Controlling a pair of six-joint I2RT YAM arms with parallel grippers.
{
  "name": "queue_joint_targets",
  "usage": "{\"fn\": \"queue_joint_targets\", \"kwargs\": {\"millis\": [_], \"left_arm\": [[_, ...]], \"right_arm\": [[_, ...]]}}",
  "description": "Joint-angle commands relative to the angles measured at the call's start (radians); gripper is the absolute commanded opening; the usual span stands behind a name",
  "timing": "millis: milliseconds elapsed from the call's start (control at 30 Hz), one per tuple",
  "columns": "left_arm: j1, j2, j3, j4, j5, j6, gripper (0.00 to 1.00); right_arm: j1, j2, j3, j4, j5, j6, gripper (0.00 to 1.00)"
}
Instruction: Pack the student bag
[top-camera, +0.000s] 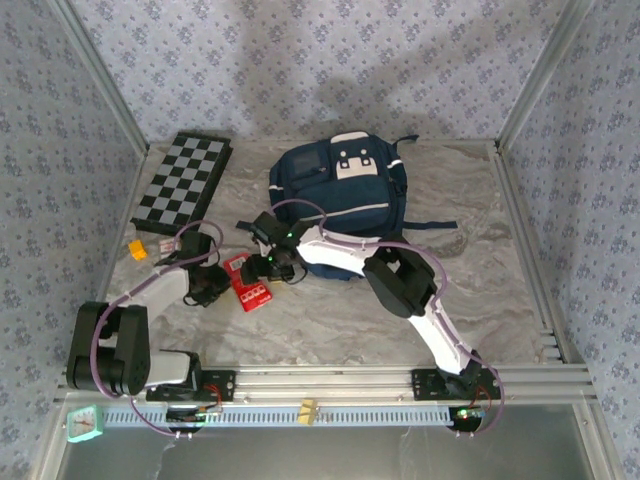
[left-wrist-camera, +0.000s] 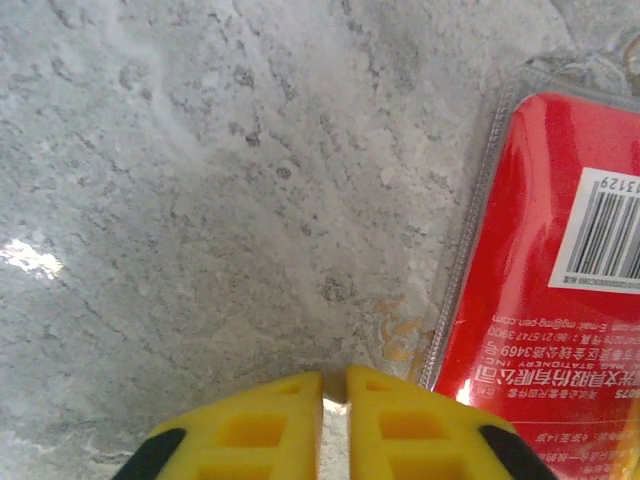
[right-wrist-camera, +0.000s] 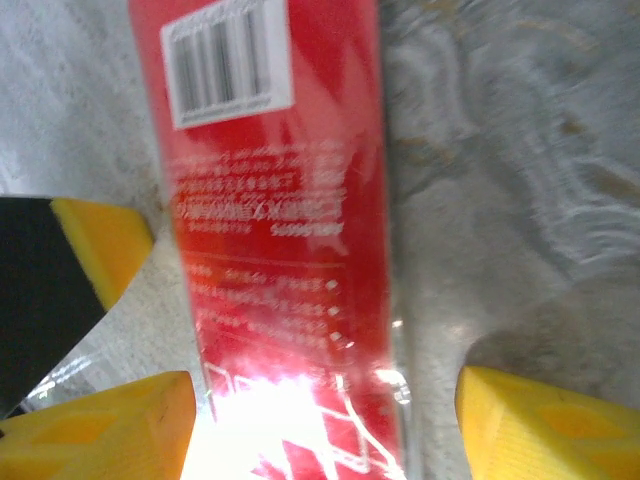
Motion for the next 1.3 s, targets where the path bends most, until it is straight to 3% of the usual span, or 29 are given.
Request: {"fn": "queue_joint_targets", "kwargs": {"millis": [0,333,467,533,933,1267], "left_arm": [[-0.006,0.053,-0.050,0.112,0.079,-0.003,0.11],[-0.006,0.041,-0.072,0.126,0.099,-0.008,0.05],[-0.006,0.023,-0.077,0.115,0.092,-0.016,0.05],[-0.008,0.018,-0.082,0.113,0.087,-0.014,0.04],[-0.022,0.040,-0.089,0.168,0.160,-0.038,0.03],[-0.040,0.022,-0.106,0.206,0.223,-0.064,0.00]], "right_arm": [[0.014,0.008,0.033,0.002,-0.060,0.025,0.70],[0.000,-0.082,-0.020,0.087,-0.116,0.053,0.69],[-0.011,-0.051,-0.003,-0.026,-0.028,0.011,0.68],[-0.026,-0.055,-0.053,0.013,0.008,0.018,0.69],[0.016,0.064,0.045,0.002,-0.050,0.013,0.71],[0.023,0.051,0.064,0.026,-0.093,0.036,0.71]]}}
